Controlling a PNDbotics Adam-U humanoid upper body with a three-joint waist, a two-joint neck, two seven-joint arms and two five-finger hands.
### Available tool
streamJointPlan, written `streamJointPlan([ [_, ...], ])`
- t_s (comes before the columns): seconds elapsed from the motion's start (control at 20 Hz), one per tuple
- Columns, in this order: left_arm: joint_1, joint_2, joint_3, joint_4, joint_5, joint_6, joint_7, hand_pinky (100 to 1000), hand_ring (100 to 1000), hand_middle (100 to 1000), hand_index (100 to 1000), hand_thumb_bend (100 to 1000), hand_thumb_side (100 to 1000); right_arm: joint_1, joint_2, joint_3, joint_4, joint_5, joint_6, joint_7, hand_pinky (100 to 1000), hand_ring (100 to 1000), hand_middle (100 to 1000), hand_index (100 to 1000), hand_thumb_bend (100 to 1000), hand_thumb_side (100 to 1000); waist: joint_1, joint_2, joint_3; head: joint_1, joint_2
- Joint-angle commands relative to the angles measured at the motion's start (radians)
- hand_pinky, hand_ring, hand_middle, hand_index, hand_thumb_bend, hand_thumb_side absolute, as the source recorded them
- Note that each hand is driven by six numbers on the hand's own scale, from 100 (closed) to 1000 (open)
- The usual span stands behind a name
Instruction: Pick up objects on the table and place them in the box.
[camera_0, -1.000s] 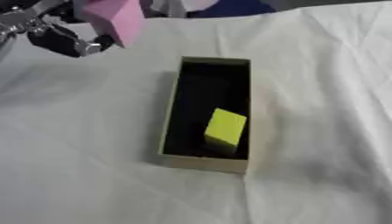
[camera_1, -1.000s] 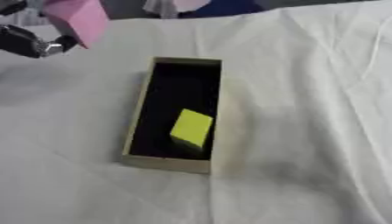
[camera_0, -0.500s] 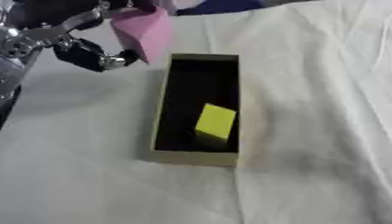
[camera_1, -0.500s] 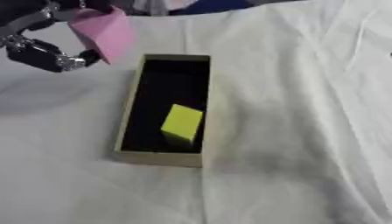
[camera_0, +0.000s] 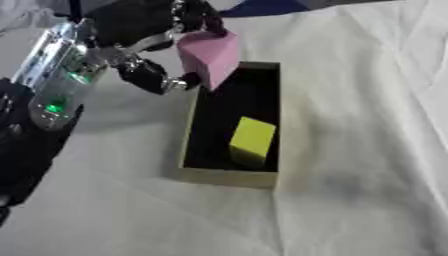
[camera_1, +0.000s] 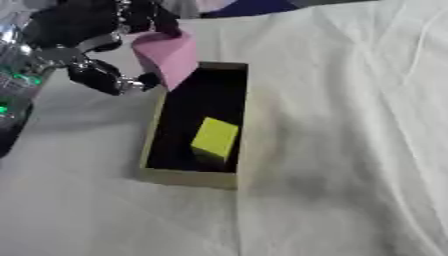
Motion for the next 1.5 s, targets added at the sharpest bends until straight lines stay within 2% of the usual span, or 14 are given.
streamJointPlan([
  [0.05,-0.013,-0.052,-0.001,0.039,-0.052,-0.012,0.000,614,718,677,783,183,100,-0.001,-0.018,-0.010,-0.011,0.001,0.004,-0.002,811,805,561,812,100,765,-0.005,-0.018,0.003,-0.002,0.007],
  [0.3,-0.019,-0.111,-0.021,0.103,-0.136,-0.038,0.031,588,693,677,782,192,100,-0.001,-0.015,-0.007,-0.011,0.004,0.006,-0.001,811,806,561,812,100,766,-0.005,-0.017,0.000,0.003,0.005],
  [0.7,-0.042,-0.149,-0.026,0.188,-0.231,-0.063,0.072,604,703,706,801,248,100,-0.002,-0.014,-0.003,-0.011,0.002,0.011,0.004,811,807,560,812,100,768,0.001,-0.018,-0.004,-0.011,0.005],
  [0.9,-0.048,-0.154,-0.015,0.210,-0.276,-0.056,0.090,637,727,765,849,355,100,-0.002,-0.014,-0.002,-0.011,0.002,0.011,0.006,811,807,560,812,100,769,0.002,-0.018,-0.006,-0.014,0.001],
  [1.0,-0.047,-0.154,-0.015,0.216,-0.300,-0.054,0.098,753,820,855,916,444,100,-0.002,-0.014,-0.002,-0.011,0.002,0.012,0.007,811,808,560,812,100,768,0.004,-0.018,-0.005,-0.018,0.000],
  [1.05,-0.046,-0.154,-0.016,0.216,-0.311,-0.057,0.100,789,844,872,930,480,100,-0.002,-0.015,-0.001,-0.011,0.002,0.012,0.007,811,808,560,812,100,770,0.004,-0.018,-0.005,-0.021,0.000],
  [1.1,-0.046,-0.154,-0.017,0.214,-0.321,-0.061,0.101,845,879,892,945,547,145,-0.002,-0.015,-0.001,-0.011,0.002,0.012,0.008,811,808,560,812,100,770,0.005,-0.018,-0.004,-0.023,0.000],
  [1.15,-0.045,-0.154,-0.018,0.212,-0.329,-0.066,0.101,845,879,892,945,547,145,-0.002,-0.015,-0.001,-0.011,0.002,0.013,0.008,811,808,560,812,100,770,0.005,-0.018,-0.004,-0.024,0.000],
  [1.2,-0.045,-0.153,-0.019,0.209,-0.336,-0.073,0.097,881,912,910,961,634,221,-0.002,-0.015,-0.001,-0.011,0.002,0.012,0.008,811,808,561,812,100,768,0.004,-0.019,-0.004,-0.025,0.002],
  [1.5,-0.042,-0.149,-0.010,0.188,-0.339,-0.080,0.086,891,952,940,991,695,305,0.001,-0.017,-0.001,-0.011,0.001,0.008,0.006,811,808,562,812,100,766,0.000,-0.021,0.002,-0.027,0.012],
])
